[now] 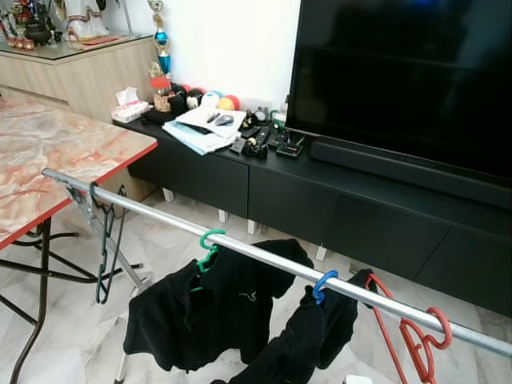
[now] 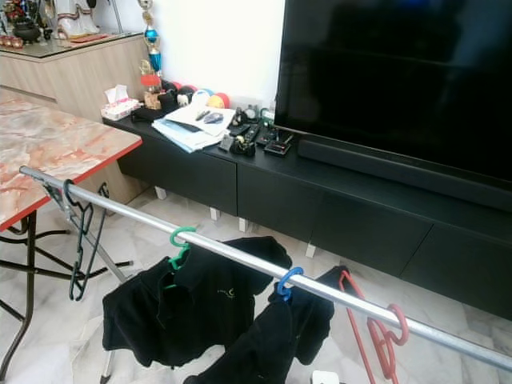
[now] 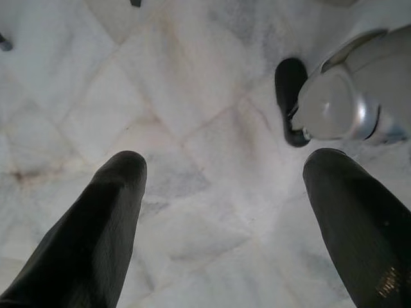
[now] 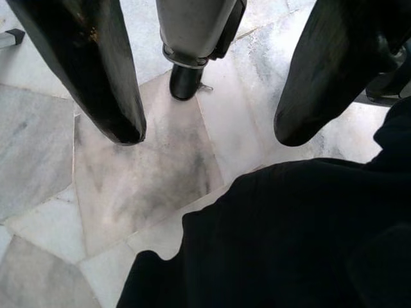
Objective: Hang hanger
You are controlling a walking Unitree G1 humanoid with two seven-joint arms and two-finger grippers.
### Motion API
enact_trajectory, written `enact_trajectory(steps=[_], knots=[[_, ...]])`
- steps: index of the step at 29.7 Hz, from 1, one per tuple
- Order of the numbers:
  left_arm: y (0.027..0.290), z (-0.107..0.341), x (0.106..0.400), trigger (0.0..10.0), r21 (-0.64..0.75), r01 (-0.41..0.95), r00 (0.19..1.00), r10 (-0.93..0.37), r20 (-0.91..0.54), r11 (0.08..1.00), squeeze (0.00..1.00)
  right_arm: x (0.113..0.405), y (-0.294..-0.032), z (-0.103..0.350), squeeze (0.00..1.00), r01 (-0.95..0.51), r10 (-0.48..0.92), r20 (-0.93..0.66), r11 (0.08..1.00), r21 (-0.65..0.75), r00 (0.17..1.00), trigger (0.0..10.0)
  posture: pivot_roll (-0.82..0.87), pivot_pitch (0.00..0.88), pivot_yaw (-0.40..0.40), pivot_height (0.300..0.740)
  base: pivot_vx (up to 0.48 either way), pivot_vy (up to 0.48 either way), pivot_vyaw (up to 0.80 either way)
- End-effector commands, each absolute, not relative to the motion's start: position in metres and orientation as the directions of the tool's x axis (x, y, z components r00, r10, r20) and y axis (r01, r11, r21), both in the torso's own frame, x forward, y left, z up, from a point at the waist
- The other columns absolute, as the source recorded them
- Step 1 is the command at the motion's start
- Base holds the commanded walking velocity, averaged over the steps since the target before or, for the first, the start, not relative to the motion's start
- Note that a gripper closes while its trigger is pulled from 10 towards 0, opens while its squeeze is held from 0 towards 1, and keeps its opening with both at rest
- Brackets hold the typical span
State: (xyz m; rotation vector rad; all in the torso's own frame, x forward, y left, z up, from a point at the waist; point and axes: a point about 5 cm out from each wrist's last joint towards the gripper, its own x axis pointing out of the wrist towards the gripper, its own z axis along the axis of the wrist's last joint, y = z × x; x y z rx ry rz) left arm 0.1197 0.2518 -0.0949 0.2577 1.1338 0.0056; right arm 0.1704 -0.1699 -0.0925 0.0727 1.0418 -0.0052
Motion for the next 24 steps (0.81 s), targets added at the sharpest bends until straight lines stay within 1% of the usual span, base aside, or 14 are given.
enact_trajectory(steps=[1,11,22,24], knots=[[0.249,-0.097,0.117,10.0,0.207,0.130,0.400,0.139,-0.906,0.970,0.00,0.170,-0.168,-0.093,0.00,0.047,0.032,-0.865,0.997,0.064,0.501,10.0,0.21,0.000,-0.018,0.740,0.000,0.319,0.00],[0.230,-0.096,0.137,10.0,0.194,0.138,0.424,0.119,-0.898,0.971,0.00,0.170,-0.169,-0.093,0.00,0.052,0.030,-0.864,0.997,0.065,0.503,10.0,0.21,0.000,-0.018,0.740,0.000,0.321,0.00],[0.214,-0.097,0.146,10.0,0.184,0.146,0.438,0.103,-0.893,0.972,0.00,0.170,-0.169,-0.093,0.00,0.059,0.025,-0.864,0.996,0.064,0.503,10.0,0.20,0.000,-0.017,0.740,0.000,0.321,0.00],[0.216,-0.097,0.144,10.0,0.186,0.144,0.436,0.107,-0.894,0.972,0.00,0.170,-0.169,-0.093,0.00,0.060,0.024,-0.864,0.996,0.063,0.503,10.0,0.20,0.000,-0.017,0.740,0.000,0.321,0.00]])
